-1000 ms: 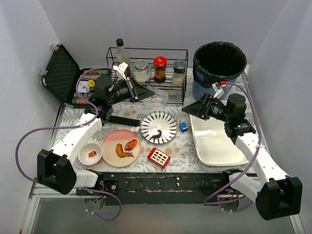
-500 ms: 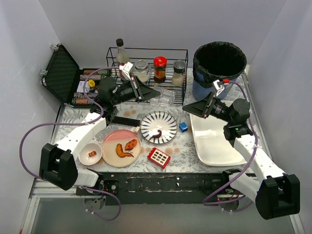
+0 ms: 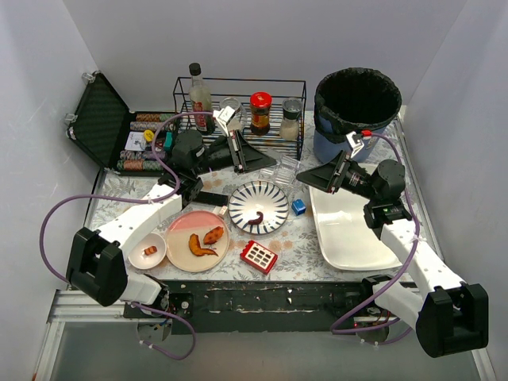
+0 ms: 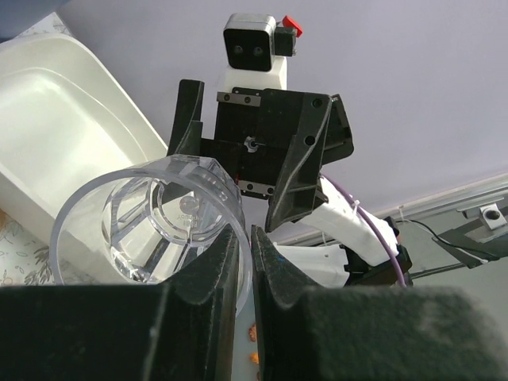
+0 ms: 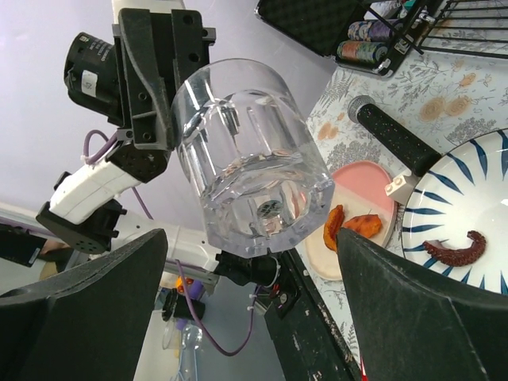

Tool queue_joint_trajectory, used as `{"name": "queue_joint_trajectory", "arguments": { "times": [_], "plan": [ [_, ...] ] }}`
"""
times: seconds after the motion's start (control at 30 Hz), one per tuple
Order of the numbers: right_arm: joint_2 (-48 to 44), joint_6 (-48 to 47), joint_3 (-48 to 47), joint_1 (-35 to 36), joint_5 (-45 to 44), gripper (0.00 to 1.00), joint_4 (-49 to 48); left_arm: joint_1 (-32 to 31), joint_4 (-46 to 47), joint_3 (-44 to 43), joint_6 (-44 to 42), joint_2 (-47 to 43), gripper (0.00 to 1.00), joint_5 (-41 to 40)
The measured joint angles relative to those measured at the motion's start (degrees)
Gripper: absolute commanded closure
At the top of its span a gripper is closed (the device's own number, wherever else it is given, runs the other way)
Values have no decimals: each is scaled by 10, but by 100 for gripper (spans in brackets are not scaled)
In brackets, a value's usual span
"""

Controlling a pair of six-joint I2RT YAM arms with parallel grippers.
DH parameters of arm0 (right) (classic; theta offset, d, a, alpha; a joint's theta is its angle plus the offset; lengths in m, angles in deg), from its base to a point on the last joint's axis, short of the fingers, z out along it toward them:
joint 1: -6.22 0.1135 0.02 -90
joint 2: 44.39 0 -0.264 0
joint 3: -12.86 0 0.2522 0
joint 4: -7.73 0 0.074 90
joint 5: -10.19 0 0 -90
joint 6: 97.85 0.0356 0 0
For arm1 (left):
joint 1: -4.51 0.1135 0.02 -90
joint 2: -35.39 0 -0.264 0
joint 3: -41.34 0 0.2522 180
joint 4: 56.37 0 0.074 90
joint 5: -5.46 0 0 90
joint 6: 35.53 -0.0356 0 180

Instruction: Clear the kitchen counter

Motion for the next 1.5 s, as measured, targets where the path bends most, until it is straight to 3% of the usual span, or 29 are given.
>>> {"name": "queue_joint_trajectory", "arguments": {
  "times": [0.43,0.57,0.67,0.9,0.97,1.07,1.17,1.3,1.5],
  "plan": [
    [0,2,0,0,-3,4,-2,-29,49,-2,30,6,91,10],
    [0,16,3,0,-1,8,-25,-35,82,-2,49,21,91,15],
    [0,30,11,0,1,18,-45,-41,92,-2,55,28,91,19],
    [0,58,19,-2,12,58,-87,-43,102,-1,61,29,86,17],
    [0,61,19,-2,13,72,-87,-44,103,-1,59,29,74,17],
    [0,48,19,-2,11,88,-67,-44,101,-1,51,29,48,16],
    [-2,12,8,-3,-1,96,-1,-45,82,-2,33,27,27,13],
    [-12,-60,-32,-10,-38,99,124,-43,12,-17,-16,27,2,-6],
    [-16,-202,-172,-28,-161,99,386,-10,-94,-27,-72,13,2,-39]
  ]
}}
